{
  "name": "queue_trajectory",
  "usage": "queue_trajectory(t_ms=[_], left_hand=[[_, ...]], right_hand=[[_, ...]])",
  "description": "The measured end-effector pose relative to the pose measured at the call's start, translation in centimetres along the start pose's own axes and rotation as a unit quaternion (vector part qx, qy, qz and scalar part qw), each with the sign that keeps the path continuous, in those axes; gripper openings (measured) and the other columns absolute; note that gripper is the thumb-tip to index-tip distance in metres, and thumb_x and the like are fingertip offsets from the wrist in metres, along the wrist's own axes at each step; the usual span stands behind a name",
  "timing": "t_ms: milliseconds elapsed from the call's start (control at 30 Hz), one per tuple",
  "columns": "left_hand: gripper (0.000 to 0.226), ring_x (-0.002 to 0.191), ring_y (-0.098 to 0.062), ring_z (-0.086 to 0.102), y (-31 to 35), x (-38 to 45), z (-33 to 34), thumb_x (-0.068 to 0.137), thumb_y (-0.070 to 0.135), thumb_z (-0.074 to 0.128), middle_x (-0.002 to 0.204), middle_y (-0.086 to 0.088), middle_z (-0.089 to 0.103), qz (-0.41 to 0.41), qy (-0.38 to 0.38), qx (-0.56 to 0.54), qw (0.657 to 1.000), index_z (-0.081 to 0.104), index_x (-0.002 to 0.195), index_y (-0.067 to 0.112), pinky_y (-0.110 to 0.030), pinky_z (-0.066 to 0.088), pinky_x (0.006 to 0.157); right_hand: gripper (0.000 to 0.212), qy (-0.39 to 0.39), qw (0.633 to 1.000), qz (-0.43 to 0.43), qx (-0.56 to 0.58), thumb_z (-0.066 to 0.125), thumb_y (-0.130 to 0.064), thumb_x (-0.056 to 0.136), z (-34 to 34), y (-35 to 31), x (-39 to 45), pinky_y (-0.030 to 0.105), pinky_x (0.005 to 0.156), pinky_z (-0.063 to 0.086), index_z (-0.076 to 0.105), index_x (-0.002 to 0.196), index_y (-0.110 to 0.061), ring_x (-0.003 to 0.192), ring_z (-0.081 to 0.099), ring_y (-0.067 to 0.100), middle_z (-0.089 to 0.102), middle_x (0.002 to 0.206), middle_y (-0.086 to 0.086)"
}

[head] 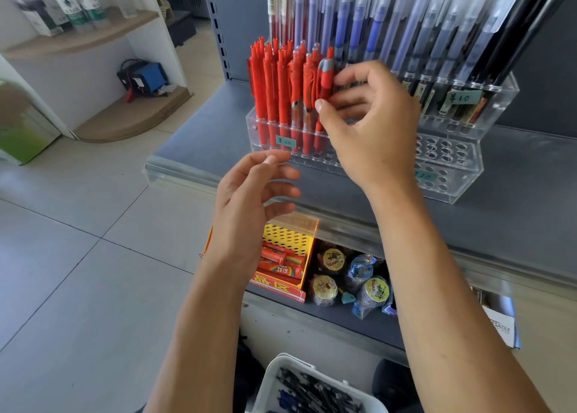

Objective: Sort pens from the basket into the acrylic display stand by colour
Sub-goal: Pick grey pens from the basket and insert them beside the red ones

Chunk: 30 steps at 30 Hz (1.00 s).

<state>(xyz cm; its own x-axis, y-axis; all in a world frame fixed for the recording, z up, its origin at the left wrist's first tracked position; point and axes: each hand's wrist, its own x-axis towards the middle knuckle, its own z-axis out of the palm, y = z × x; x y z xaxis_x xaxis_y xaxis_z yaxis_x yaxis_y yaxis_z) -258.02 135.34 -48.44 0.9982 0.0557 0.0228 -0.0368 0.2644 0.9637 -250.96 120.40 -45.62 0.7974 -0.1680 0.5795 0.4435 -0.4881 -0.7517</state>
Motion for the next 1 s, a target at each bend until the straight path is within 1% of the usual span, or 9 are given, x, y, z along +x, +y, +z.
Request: queue_trajectory(t_ms=[133, 200, 367, 567, 633, 767, 867, 933, 1000], left_hand=[[0.023, 0.073, -0.015, 0.063, 0.1, 0.0, -0.1, 0.105, 0.011, 0.043, 0.084, 0.0, 0.07, 0.0, -0.003, -0.001, 1.0, 0.066, 0.105, 0.011, -0.025, 0.05, 0.064], [0.023, 0.073, -0.015, 0.063, 0.1, 0.0, -0.1, 0.105, 0.012, 0.043, 0.084, 0.0, 0.07, 0.0, -0.003, 0.0, 1.0, 0.066, 0.104, 0.011, -0.025, 0.05, 0.064], [0.023, 0.075, -0.016, 0.064, 0.1, 0.0, -0.2, 0.105, 0.012, 0.043, 0.085, -0.001, 0.069, -0.003, -0.004, 0.002, 1.0, 0.066, 0.104, 0.012, -0.025, 0.05, 0.064], [0.022, 0.076, -0.017, 0.064, 0.0, 0.0, -0.6, 0.104, 0.014, 0.046, 0.086, -0.002, 0.069, -0.003, -0.001, 0.015, 1.0, 0.068, 0.103, 0.013, -0.025, 0.051, 0.065], [0.021, 0.076, -0.018, 0.064, -0.1, -0.1, -0.9, 0.103, 0.015, 0.047, 0.087, -0.003, 0.07, 0.001, -0.002, 0.018, 1.0, 0.068, 0.104, 0.012, -0.026, 0.051, 0.066], [0.019, 0.076, -0.018, 0.064, -0.2, -0.5, -0.8, 0.1, 0.018, 0.049, 0.087, -0.003, 0.069, 0.005, -0.004, 0.009, 1.0, 0.067, 0.103, 0.012, -0.027, 0.05, 0.066], [0.018, 0.076, -0.017, 0.064, -0.4, -0.8, -0.4, 0.102, 0.018, 0.05, 0.087, -0.003, 0.069, 0.014, -0.006, 0.017, 1.0, 0.067, 0.104, 0.012, -0.026, 0.051, 0.066], [0.021, 0.079, -0.018, 0.066, -0.6, -1.3, -0.1, 0.105, 0.016, 0.047, 0.089, -0.003, 0.07, 0.026, -0.006, 0.039, 0.999, 0.066, 0.107, 0.01, -0.028, 0.051, 0.069], [0.024, 0.089, -0.019, 0.071, -0.7, -1.9, 0.0, 0.106, 0.018, 0.045, 0.098, -0.003, 0.074, 0.041, -0.015, 0.061, 0.997, 0.067, 0.111, 0.011, -0.031, 0.054, 0.073]], right_hand=[[0.019, -0.001, 1.0, 0.012, -0.016, 0.078, -0.018, 0.084, 0.1, 0.3, -0.1, 0.03, 0.072, 0.06, 0.062, 0.095, -0.02, 0.07, 0.07, 0.0, 0.069, 0.075, -0.016], [0.021, -0.003, 1.0, 0.012, -0.025, 0.079, -0.019, 0.083, 0.2, 0.5, -0.1, 0.033, 0.071, 0.06, 0.06, 0.09, -0.022, 0.07, 0.069, 0.001, 0.068, 0.072, -0.016], [0.022, -0.017, 0.996, 0.011, -0.089, 0.078, -0.031, 0.083, -0.1, 0.5, 0.2, 0.037, 0.065, 0.06, 0.058, 0.073, -0.03, 0.067, 0.066, 0.004, 0.064, 0.068, -0.014], [0.023, -0.035, 0.993, 0.022, -0.108, 0.079, -0.031, 0.083, -0.3, 0.2, 0.2, 0.036, 0.065, 0.06, 0.058, 0.072, -0.031, 0.067, 0.065, 0.005, 0.064, 0.07, -0.015], [0.021, -0.045, 0.992, 0.024, -0.115, 0.079, -0.031, 0.083, -0.6, -0.1, 0.0, 0.032, 0.065, 0.059, 0.06, 0.074, -0.03, 0.067, 0.064, 0.004, 0.063, 0.071, -0.018], [0.012, -0.062, 0.992, 0.03, -0.11, 0.077, -0.032, 0.084, -1.6, -1.0, -0.5, 0.02, 0.065, 0.054, 0.067, 0.08, -0.027, 0.069, 0.062, 0.001, 0.065, 0.074, -0.017], [0.008, -0.081, 0.991, 0.028, -0.099, 0.075, -0.033, 0.085, -2.6, -1.8, -1.5, 0.02, 0.069, 0.055, 0.071, 0.087, -0.026, 0.075, 0.064, 0.0, 0.068, 0.081, -0.016], [0.013, -0.093, 0.991, 0.036, -0.088, 0.075, -0.033, 0.086, -3.5, -2.2, -2.5, 0.022, 0.075, 0.057, 0.073, 0.097, -0.025, 0.081, 0.066, -0.001, 0.07, 0.088, -0.015], [0.027, -0.111, 0.989, 0.046, -0.082, 0.074, -0.035, 0.088, -4.4, -2.5, -3.7, 0.024, 0.085, 0.058, 0.073, 0.113, -0.025, 0.091, 0.067, -0.001, 0.073, 0.1, -0.012]])
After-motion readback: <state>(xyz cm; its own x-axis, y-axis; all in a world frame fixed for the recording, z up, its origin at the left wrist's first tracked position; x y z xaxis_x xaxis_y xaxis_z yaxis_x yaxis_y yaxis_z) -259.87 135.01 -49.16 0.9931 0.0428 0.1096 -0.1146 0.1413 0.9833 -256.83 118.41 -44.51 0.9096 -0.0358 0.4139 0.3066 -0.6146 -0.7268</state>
